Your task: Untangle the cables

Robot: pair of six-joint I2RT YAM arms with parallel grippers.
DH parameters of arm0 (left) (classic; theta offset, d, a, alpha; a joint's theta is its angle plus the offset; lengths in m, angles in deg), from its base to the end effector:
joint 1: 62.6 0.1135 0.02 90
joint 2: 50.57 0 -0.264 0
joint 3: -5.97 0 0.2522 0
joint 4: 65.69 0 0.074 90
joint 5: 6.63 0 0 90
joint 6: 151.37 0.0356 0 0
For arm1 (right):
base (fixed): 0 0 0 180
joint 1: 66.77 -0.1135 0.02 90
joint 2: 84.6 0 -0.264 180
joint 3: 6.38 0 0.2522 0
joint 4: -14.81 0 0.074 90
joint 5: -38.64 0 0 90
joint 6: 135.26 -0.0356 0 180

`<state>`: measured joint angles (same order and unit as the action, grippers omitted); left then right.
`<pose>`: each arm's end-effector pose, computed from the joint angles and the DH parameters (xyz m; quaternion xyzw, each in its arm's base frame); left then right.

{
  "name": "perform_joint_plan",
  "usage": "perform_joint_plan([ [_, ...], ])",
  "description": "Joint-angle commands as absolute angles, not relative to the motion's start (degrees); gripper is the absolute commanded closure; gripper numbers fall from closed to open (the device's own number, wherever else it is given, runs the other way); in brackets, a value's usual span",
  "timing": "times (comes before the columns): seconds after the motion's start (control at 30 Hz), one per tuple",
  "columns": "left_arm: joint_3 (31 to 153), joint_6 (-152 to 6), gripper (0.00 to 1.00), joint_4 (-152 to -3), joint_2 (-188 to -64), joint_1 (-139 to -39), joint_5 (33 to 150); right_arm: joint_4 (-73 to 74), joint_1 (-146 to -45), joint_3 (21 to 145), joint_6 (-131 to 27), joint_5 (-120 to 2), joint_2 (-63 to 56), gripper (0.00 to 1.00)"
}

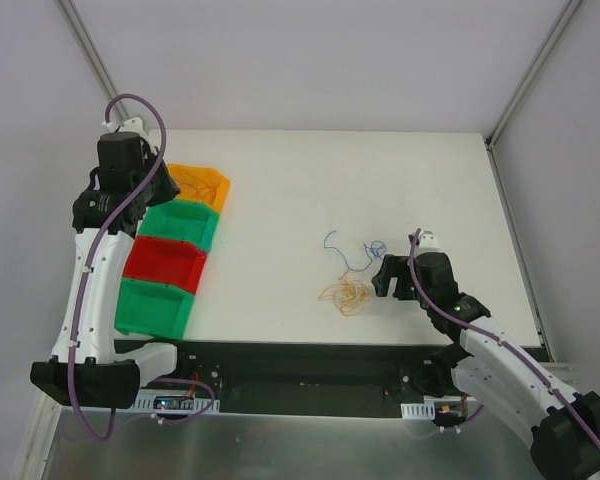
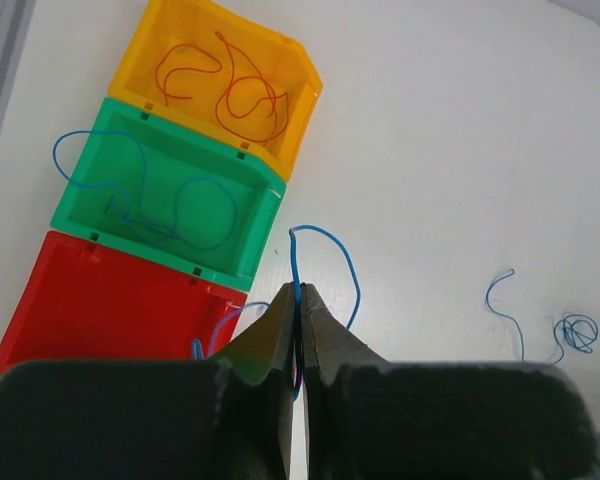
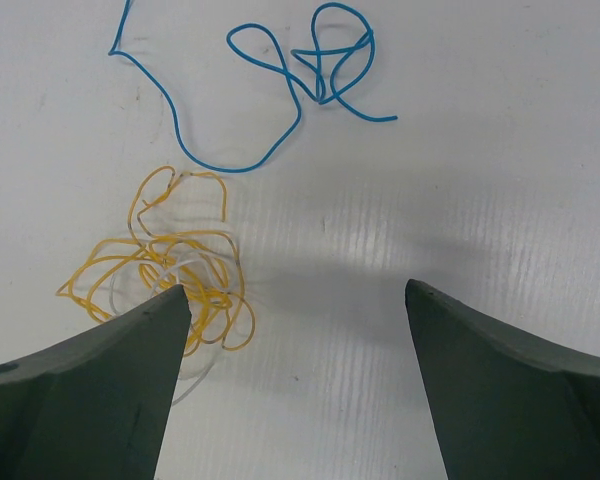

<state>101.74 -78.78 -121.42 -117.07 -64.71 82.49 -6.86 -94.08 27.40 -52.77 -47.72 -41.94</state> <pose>0.2327 -0.0080 0.4301 -0.1172 0.8420 -0.0828 0.5200 0.1515 0.0757 0.1978 -0.1337 0.8578 0.1220 0.4811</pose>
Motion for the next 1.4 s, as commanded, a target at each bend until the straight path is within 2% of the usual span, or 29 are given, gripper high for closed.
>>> perform_joint_plan([
  [0.0,100.50,-82.28,1.00,-116.19,-118.07,-63.22,86.52,-4.66,-93.84,28.04,-52.91,-47.40,-41.18,0.09],
  [0.23,102.96,-85.10,1.00,-114.34,-123.34,-59.88,90.14,-4.67,-93.84,27.60,-52.91,-47.67,-42.06,0.09],
  [0.53,99.27,-85.98,1.00,-113.37,-123.96,-57.07,85.84,-4.05,-93.84,26.63,-52.99,-46.88,-43.99,0.09],
  [0.73,97.25,-85.37,1.00,-112.23,-125.28,-56.53,77.67,-4.14,-93.84,26.28,-52.99,-46.53,-45.31,0.09],
  [1.07,94.27,-90.72,1.00,-108.19,-136.00,-55.31,69.49,-4.05,-93.93,26.63,-52.82,-47.05,-44.17,0.09],
  [1.37,90.92,-91.78,1.00,-106.17,-140.22,-52.85,72.82,-3.70,-93.84,26.63,-52.73,-47.32,-43.64,0.09],
])
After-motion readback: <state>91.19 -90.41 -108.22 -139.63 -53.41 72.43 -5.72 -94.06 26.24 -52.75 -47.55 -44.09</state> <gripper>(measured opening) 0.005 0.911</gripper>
